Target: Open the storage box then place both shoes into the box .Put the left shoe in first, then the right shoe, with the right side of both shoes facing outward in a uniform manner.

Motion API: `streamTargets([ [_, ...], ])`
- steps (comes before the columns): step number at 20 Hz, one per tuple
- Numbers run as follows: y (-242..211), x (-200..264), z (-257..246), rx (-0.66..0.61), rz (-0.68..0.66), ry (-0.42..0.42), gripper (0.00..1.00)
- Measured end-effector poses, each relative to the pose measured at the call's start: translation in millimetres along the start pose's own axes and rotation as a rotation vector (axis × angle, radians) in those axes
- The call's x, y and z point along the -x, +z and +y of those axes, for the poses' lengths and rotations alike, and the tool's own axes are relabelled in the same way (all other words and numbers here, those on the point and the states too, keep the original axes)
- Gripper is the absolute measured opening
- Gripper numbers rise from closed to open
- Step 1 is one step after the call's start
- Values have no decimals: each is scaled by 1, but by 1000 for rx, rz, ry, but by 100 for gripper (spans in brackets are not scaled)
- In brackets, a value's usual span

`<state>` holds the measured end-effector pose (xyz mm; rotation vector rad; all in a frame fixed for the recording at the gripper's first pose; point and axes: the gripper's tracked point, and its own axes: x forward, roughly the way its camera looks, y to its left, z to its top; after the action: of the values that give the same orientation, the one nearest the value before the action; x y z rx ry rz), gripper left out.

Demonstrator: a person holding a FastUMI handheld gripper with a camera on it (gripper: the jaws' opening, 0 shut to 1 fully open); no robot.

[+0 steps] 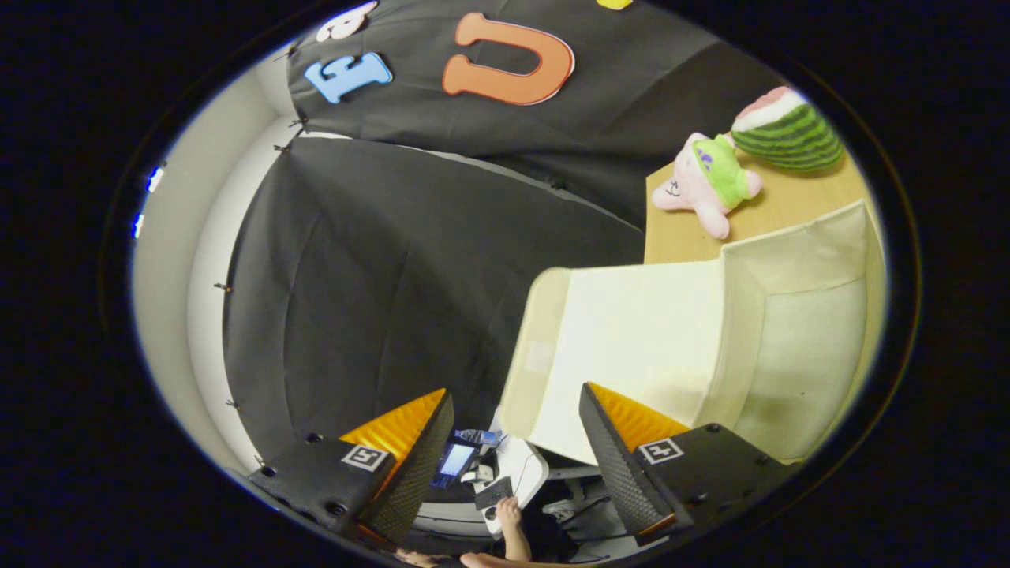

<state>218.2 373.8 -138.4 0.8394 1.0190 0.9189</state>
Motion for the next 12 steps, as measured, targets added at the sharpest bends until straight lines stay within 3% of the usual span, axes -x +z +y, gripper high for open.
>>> streamTargets([
  [12,-3,131,-119,96,-87,-328,100],
])
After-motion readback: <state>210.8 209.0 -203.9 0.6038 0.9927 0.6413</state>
